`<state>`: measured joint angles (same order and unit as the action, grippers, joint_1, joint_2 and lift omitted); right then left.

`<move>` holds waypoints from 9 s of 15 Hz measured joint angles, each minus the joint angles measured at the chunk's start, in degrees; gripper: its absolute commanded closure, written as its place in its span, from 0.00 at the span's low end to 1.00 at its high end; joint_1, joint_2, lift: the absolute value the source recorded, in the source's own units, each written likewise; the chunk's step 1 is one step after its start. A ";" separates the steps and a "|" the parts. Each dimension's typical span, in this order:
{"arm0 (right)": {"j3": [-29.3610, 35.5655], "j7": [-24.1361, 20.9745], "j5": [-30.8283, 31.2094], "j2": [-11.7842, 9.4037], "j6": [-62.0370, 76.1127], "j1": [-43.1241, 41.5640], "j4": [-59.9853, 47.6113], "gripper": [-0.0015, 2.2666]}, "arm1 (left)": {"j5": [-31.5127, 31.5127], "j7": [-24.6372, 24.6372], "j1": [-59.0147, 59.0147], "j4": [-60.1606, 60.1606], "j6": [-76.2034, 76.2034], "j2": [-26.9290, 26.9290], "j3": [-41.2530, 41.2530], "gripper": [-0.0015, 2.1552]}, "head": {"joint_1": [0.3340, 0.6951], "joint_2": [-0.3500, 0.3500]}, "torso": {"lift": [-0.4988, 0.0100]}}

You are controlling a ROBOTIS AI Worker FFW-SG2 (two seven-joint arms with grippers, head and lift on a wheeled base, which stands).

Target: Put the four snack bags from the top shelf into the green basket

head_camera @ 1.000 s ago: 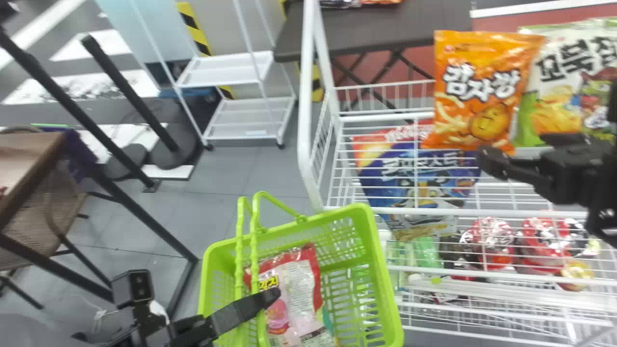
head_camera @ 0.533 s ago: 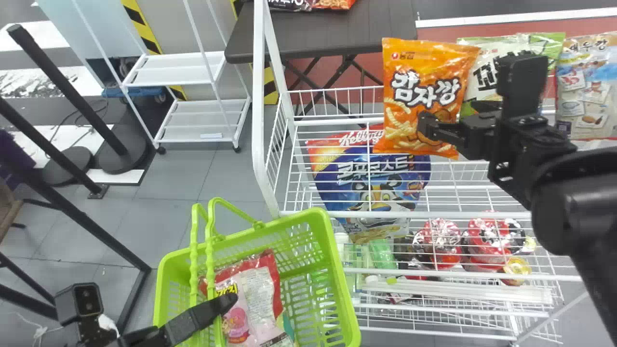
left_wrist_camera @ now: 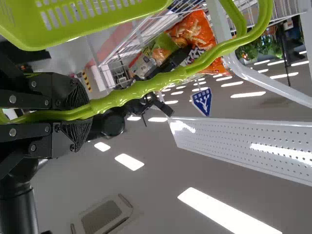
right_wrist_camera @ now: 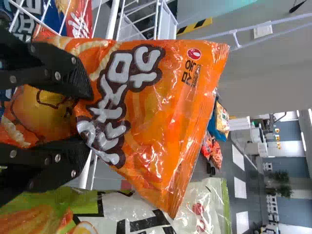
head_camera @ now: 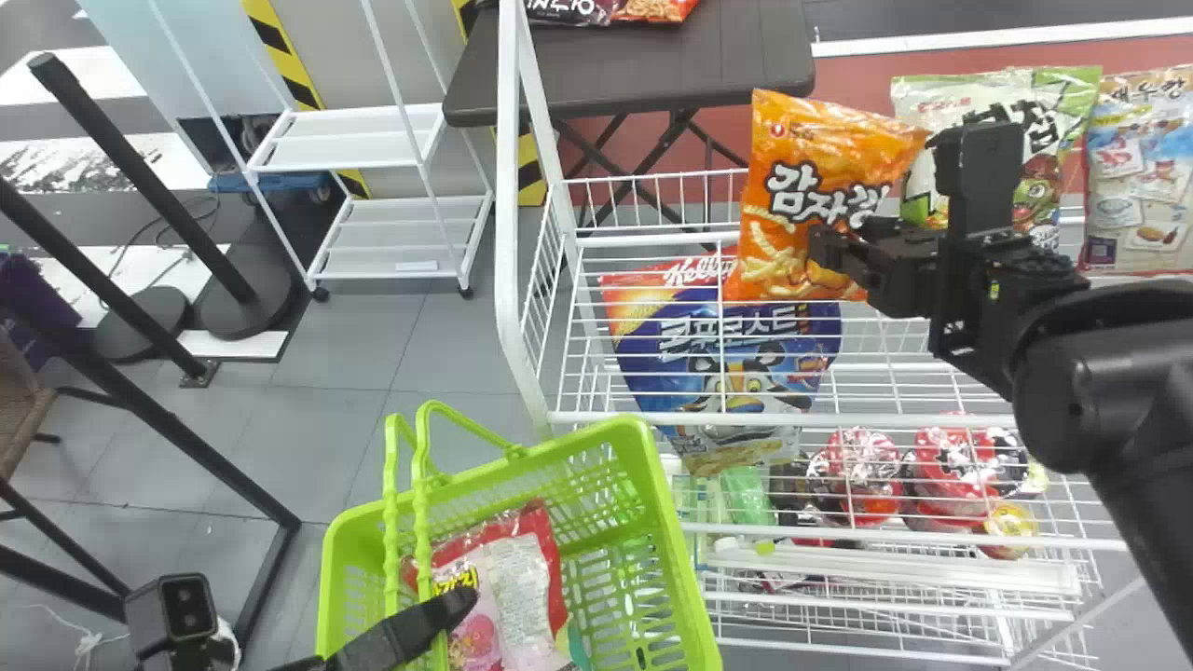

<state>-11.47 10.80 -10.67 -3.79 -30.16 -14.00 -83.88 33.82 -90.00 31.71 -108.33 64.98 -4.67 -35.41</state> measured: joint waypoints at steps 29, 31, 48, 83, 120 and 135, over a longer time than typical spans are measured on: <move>-12.10 -2.54 -12.72 -3.09 -51.98 23.49 -44.11 0.03 | -6.57 0.01 2.28 -9.05 -4.02 4.67 2.85 1.00 | 1.00 1.00 | 0.98; -8.18 -2.54 -11.73 -3.27 -53.56 24.45 -48.79 0.02 | -6.57 0.00 2.31 -9.04 -4.02 4.67 2.66 1.00 | 1.00 1.00 | 0.98; 20.53 1.36 -7.45 -7.81 -21.82 9.81 -24.22 0.02 | -6.57 0.00 1.46 -8.31 -4.02 4.67 2.97 1.00 | 1.00 0.34 | 0.98; -6.39 -5.23 -33.82 0.28 -42.66 13.01 -32.89 0.99 | -6.84 0.00 -0.73 -4.94 -5.96 4.67 2.31 1.00 | 1.00 1.00 | 0.98; 13.84 -7.69 -7.61 -12.45 -29.03 -0.34 -13.52 0.02 | -6.93 0.00 -2.26 -3.14 -5.95 4.67 5.47 1.00 | 1.00 0.29 | 0.98; 10.00 -8.63 5.02 -10.13 -22.90 -11.36 3.89 0.99 | -6.99 0.00 -2.63 -0.04 -7.36 4.67 3.93 1.00 | 1.00 0.26 | 0.98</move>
<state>-1.48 2.17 -5.65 -13.92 -53.06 -25.36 -79.99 26.83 -90.00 29.08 -108.38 57.62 0.00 -31.48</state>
